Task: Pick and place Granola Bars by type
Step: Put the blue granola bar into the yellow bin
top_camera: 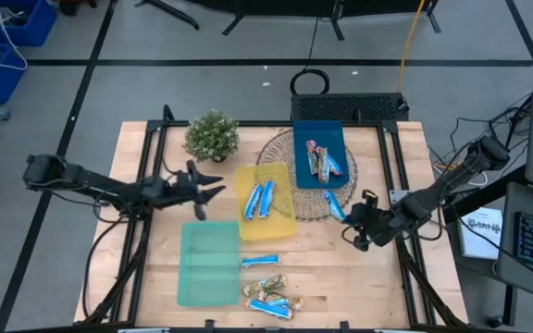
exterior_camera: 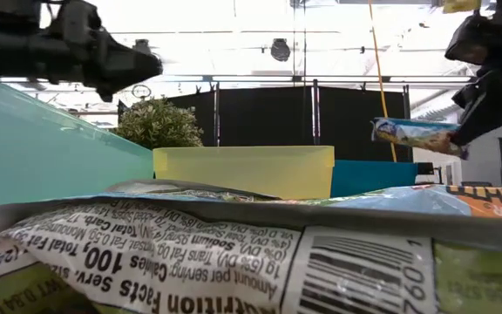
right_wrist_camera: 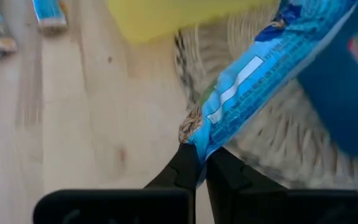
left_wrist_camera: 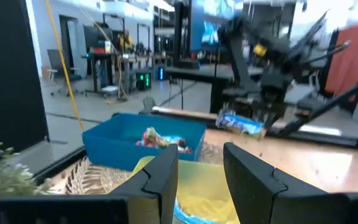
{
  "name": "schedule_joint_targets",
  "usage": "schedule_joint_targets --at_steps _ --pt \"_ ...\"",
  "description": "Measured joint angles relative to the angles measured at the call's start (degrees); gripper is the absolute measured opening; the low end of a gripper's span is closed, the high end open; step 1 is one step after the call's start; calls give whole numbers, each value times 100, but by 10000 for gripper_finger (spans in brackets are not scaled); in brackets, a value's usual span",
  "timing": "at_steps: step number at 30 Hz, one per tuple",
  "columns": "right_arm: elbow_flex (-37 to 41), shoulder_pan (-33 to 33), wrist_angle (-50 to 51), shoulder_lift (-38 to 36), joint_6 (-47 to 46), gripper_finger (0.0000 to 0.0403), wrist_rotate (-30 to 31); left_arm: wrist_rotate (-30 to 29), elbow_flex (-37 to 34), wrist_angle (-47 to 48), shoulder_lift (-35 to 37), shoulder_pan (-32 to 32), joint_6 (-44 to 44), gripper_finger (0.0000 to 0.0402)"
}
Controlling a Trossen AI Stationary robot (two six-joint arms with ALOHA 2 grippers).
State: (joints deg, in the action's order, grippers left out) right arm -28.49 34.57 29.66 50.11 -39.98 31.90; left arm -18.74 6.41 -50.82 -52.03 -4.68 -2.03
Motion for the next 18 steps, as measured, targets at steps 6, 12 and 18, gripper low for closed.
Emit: schedule_joint_targets --at_steps 6,12,18 --pt "1120 -355 -2599 -879 1884 8 47 17 -223 23 535 -1 -68 131" --pt "2377 -1182 -5832 -1379 3601 8 -962 17 -221 21 529 -1 -72 131" --pt "2542 -2127 -6452 -1229 3990 8 -1621 -211 -221 16 507 48 -432 131"
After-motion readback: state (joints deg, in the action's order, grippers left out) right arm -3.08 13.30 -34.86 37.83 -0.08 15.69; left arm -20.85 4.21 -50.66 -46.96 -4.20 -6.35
